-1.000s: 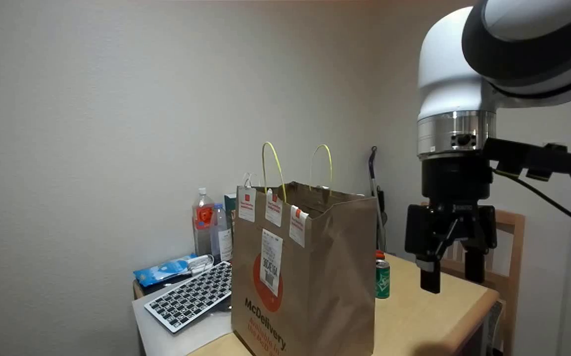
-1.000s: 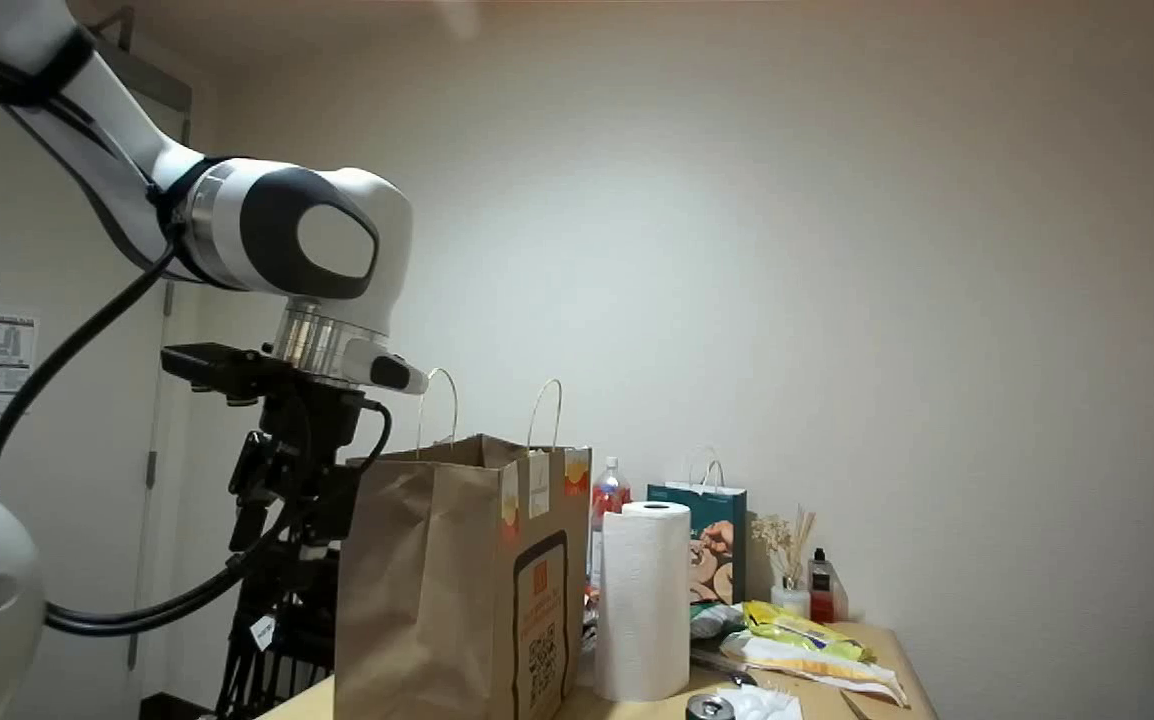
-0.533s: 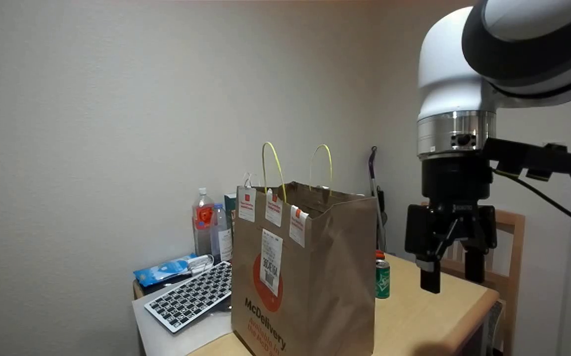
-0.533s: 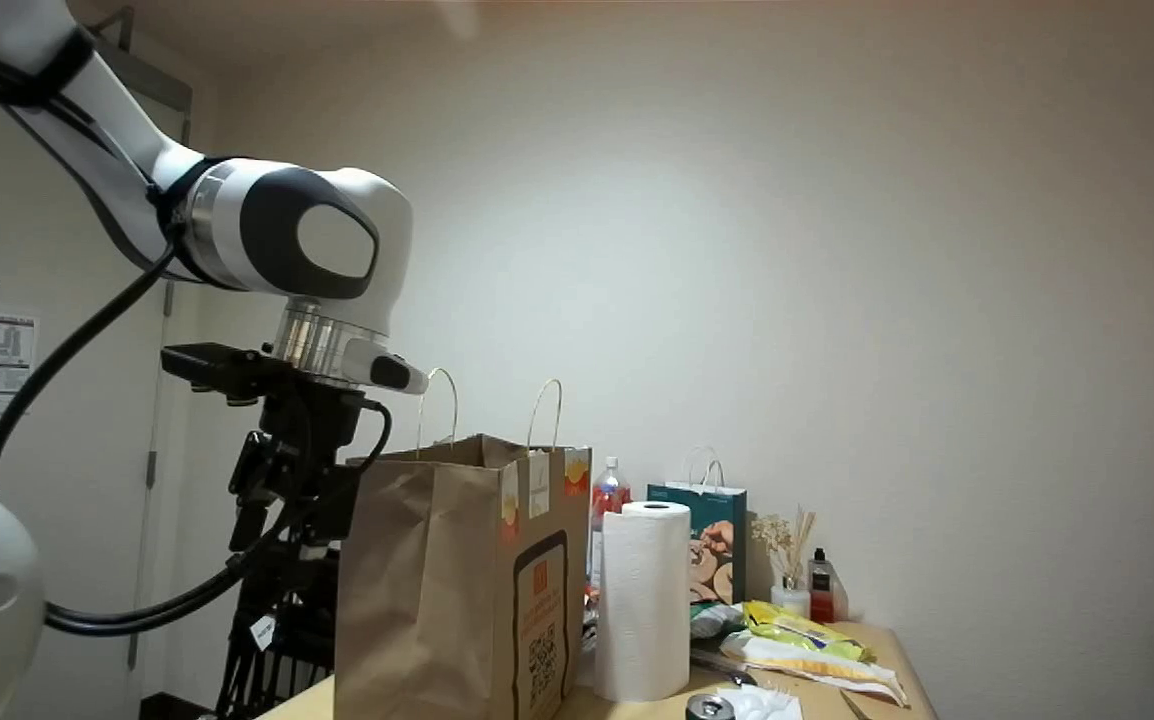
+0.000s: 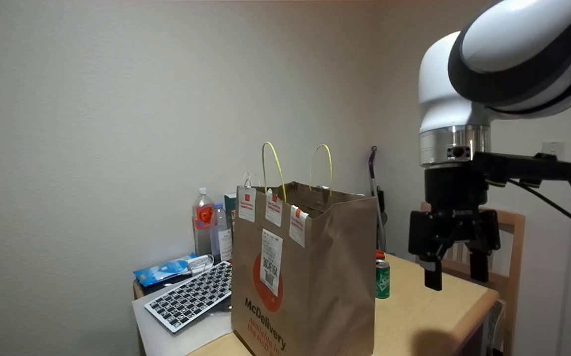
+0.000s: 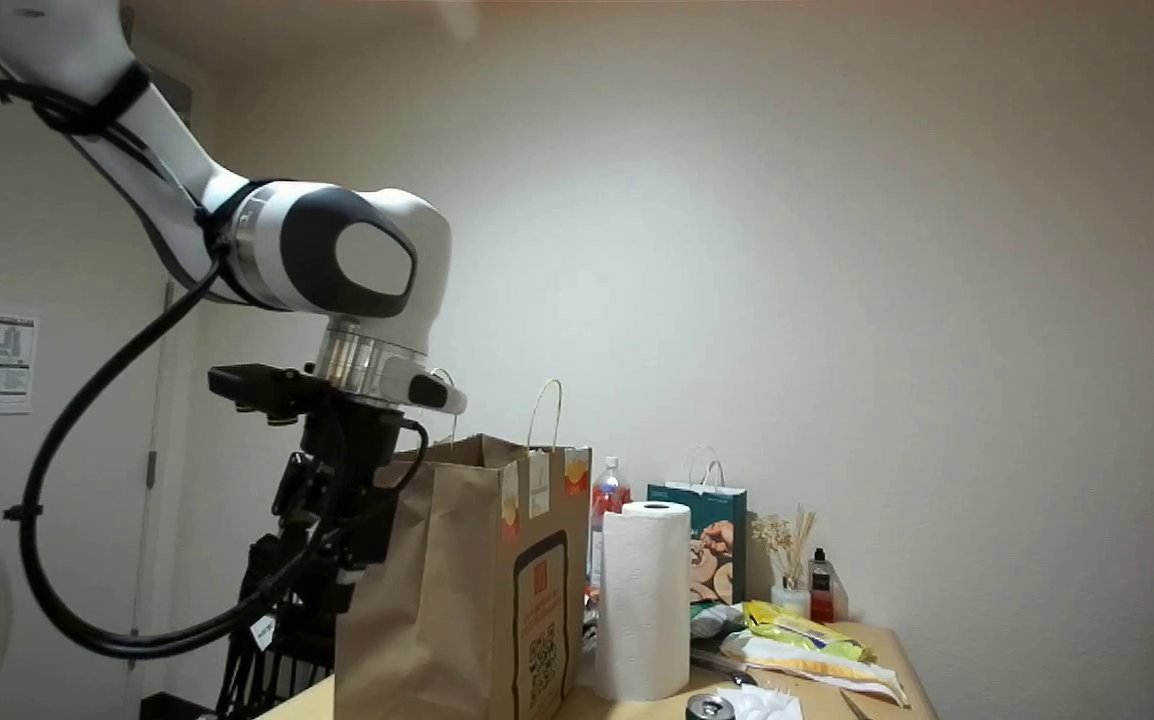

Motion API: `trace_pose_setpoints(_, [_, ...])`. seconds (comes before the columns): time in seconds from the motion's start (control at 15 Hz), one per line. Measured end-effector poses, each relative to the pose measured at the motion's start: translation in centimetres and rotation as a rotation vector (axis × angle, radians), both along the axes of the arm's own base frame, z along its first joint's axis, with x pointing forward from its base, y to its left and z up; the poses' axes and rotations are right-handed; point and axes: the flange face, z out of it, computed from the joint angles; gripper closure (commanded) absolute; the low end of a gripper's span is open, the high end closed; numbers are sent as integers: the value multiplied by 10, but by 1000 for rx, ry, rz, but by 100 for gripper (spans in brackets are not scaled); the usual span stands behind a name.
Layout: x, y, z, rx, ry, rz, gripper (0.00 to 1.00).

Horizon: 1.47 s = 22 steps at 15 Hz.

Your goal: Pick up the can and put it in the paper bag

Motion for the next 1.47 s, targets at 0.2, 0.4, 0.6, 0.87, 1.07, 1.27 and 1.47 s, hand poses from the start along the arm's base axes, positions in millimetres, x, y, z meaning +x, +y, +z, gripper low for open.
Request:
trace_pose_setpoints(0.2, [13,-43,-18,18,34,-109,0])
trace_pose_setpoints(0.4, [23,-79,-36,43,76,-205,0])
trace_pose_setpoints(0.6, [31,-87,-43,50,100,-223,0])
trace_pose_setpoints(0.87, [33,-87,-44,50,101,-222,0])
trace_pose_setpoints(1.07, [33,-89,-44,55,100,-229,0])
trace_pose_setpoints(1.27, [46,-111,-47,75,86,-288,0])
trace_pose_setpoints(1.47, [64,-149,-59,84,81,-345,0])
